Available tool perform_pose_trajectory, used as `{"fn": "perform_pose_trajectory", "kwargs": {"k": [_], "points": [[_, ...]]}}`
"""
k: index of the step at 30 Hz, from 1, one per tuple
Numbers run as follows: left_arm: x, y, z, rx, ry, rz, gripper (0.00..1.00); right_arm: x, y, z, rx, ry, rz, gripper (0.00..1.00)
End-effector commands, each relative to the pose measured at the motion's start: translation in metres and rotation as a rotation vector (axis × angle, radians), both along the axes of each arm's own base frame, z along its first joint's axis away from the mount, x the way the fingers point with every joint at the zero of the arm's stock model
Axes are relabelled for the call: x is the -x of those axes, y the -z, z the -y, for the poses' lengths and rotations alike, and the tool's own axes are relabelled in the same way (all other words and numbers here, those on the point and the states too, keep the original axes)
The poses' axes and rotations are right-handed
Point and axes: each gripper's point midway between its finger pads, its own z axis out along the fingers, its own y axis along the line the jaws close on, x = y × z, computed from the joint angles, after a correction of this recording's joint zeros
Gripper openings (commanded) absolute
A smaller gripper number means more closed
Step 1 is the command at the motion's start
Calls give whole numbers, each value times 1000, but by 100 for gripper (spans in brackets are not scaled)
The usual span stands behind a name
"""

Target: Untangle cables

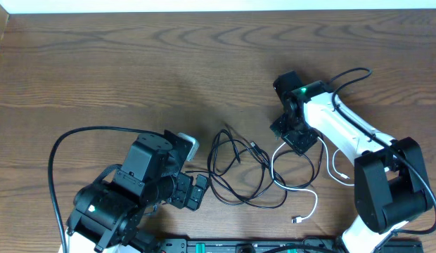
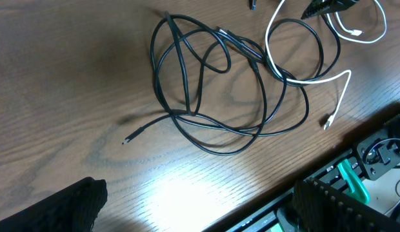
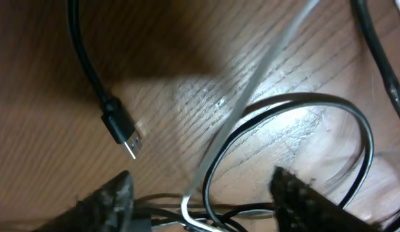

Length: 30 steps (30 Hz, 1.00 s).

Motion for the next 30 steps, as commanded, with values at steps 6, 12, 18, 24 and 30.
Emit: {"fn": "perform_pose_trajectory", "kwargs": {"k": [6,12,18,24,30], "points": [[0,-4,0,9,-3,6,98,2,2,9,79,-14,20,51],[0,-4,0,9,-3,5,98,2,5,10,110,-30,33,40],[0,-4,0,9,-3,5,98,-1,4,17,160,-37,56,32],[1,-3,0,7,-3,1,98,-3,3,20,183,-63,65,1],[1,-3,0,7,-3,1,98,-14,3,11,144,-172,102,1]]}}
